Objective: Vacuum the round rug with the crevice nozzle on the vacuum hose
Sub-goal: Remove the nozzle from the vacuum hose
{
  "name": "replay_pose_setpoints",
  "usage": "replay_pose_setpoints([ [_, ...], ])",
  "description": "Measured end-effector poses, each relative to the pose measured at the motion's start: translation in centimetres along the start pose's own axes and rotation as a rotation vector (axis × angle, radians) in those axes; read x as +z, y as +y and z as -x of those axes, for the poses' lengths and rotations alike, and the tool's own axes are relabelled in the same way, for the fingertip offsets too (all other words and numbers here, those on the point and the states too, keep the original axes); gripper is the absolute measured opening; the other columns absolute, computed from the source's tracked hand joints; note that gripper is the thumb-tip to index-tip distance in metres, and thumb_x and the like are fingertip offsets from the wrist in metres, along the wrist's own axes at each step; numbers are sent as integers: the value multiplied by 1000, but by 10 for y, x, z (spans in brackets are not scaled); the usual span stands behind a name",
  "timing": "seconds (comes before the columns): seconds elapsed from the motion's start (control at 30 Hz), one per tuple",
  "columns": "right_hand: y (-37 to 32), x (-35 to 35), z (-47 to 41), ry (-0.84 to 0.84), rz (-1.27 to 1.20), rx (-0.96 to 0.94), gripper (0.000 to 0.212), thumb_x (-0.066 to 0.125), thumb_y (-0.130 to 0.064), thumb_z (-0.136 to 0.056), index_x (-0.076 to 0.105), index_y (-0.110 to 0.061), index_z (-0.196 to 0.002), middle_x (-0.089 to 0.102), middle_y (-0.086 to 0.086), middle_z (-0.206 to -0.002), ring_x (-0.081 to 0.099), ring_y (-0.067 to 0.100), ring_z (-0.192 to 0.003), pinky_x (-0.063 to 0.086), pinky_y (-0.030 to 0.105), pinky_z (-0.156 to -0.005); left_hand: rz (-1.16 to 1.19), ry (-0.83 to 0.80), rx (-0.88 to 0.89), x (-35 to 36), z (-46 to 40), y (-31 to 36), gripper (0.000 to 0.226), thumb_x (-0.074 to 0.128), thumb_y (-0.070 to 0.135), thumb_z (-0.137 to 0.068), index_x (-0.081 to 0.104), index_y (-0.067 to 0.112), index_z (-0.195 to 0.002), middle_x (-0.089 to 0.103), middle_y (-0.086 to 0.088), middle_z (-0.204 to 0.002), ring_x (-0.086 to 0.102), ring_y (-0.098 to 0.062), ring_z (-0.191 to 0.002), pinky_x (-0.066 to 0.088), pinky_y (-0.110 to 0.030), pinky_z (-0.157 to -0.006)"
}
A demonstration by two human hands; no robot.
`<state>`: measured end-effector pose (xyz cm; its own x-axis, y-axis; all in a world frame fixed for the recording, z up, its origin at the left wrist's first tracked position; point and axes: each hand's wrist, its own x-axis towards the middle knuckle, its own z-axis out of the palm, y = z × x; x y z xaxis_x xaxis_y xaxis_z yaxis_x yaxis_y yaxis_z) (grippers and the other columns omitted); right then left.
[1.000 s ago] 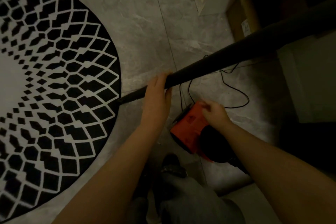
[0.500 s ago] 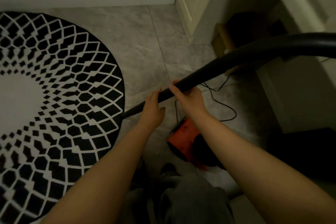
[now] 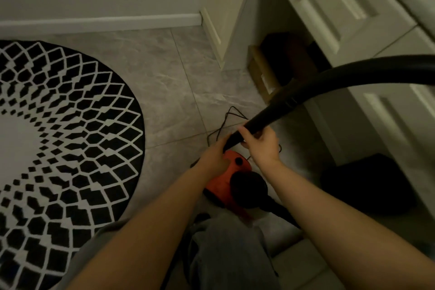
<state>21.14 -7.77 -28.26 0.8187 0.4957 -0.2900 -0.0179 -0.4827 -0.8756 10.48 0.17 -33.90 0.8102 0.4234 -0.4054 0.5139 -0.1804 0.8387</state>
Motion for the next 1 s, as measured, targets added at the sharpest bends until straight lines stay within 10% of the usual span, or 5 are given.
replay_pose_setpoints([
  [0.2, 10, -46, -11, 67, -33, 12, 22, 75, -40, -78, 58, -34, -89, 69, -2, -97, 70, 17, -94, 60, 46, -78, -101, -53, 15, 29, -15, 21, 77, 56, 7, -86, 22, 25, -152, 48, -12, -140, 53, -28, -121, 45, -31, -91],
  [0.67, 31, -48, -62, 93, -59, 172, 51, 79, -36, -75, 60, -14, -117, 65, 0, -104, 66, 21, -102, 58, 41, -87, -77, -133, -132, 54, -63, 37, 105, 69, 24, -75, 2, 21, -155, 30, -12, -153, 45, -26, -130, 47, -33, -97],
  [0.83, 14, -37, -76, 18, -324, 201, 22, 77, -8, -76, 67, -16, -94, 72, 5, -101, 68, 19, -101, 55, 31, -90, -111, 34, -119, 52, -70, 34, 70, 60, 14, -86, 28, 10, -148, 51, -14, -137, 55, -28, -118, 43, -26, -82],
  [1.0, -7, -36, -90, 10, -514, 134, 43, 83, -17, -70, 65, -17, -108, 72, 9, -108, 70, 19, -96, 54, 24, -74, -79, 117, -59, 40, -73, 42, 55, 62, 16, -88, 40, 10, -138, 58, -12, -126, 58, -25, -111, 41, -26, -79],
])
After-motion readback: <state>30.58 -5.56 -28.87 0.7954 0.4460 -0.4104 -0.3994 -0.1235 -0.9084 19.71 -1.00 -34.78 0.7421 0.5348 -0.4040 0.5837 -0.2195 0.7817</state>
